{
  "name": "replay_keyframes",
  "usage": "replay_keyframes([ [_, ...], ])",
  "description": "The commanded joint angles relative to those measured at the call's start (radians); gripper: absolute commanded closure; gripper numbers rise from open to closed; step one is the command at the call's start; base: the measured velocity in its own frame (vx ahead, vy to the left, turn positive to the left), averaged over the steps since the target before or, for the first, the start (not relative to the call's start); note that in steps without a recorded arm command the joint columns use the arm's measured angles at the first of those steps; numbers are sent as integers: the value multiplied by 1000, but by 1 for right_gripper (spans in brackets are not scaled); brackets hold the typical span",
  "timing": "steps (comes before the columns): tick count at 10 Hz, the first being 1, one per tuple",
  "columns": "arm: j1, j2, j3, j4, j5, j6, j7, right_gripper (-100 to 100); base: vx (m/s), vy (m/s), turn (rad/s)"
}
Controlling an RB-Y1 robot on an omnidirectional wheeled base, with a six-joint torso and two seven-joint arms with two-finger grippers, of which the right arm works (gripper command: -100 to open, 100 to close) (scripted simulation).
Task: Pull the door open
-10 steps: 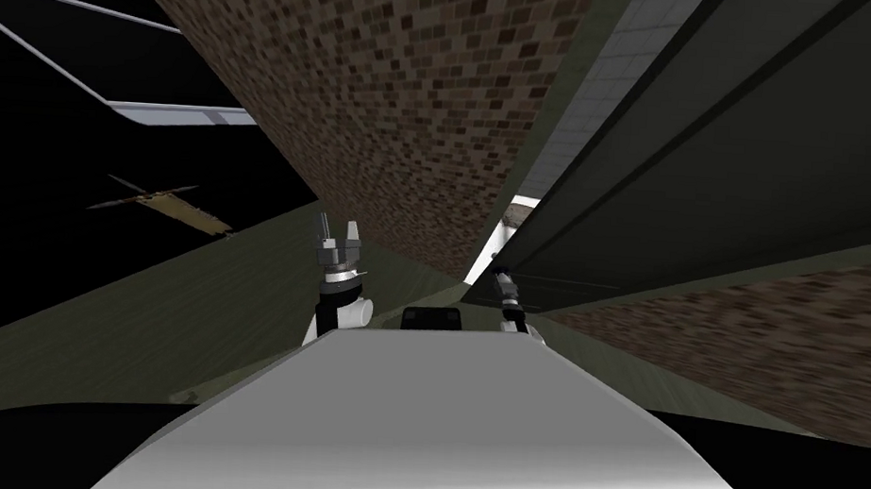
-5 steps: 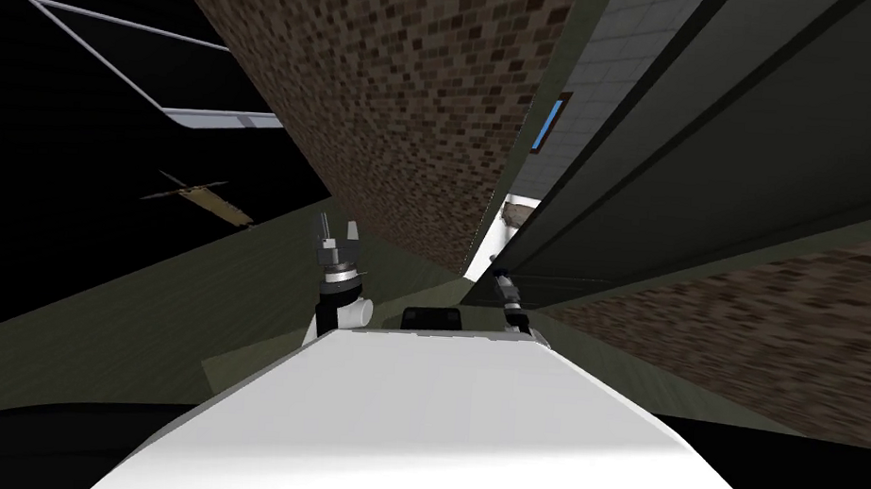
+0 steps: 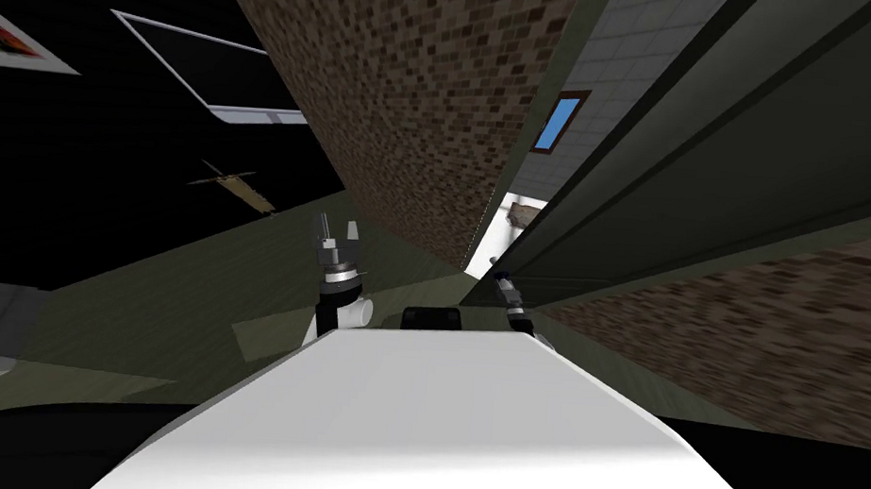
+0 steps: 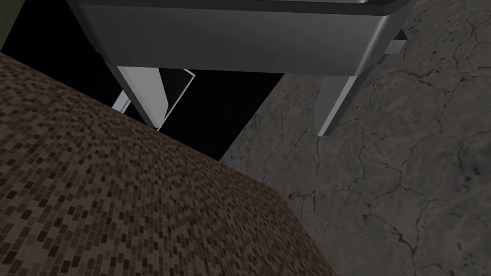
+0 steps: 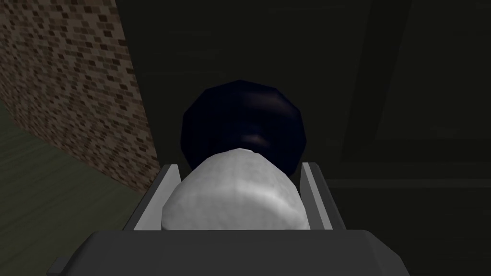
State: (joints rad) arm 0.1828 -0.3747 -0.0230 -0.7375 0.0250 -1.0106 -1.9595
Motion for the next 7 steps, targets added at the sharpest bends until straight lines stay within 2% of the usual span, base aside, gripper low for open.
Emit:
replay_keyframes([
  [1,20,-18,8,-3,10,-33,-22,100,-253,-89,170],
  [3,34,-35,18,7,22,-67,-43,100,-249,-66,165],
  [4,29,-28,16,7,19,-53,-34,100,-110,-32,29],
  [5,38,-36,20,21,27,-80,-45,100,-144,-36,163],
  [7,43,-42,22,30,31,-99,-51,100,-203,-77,150],
])
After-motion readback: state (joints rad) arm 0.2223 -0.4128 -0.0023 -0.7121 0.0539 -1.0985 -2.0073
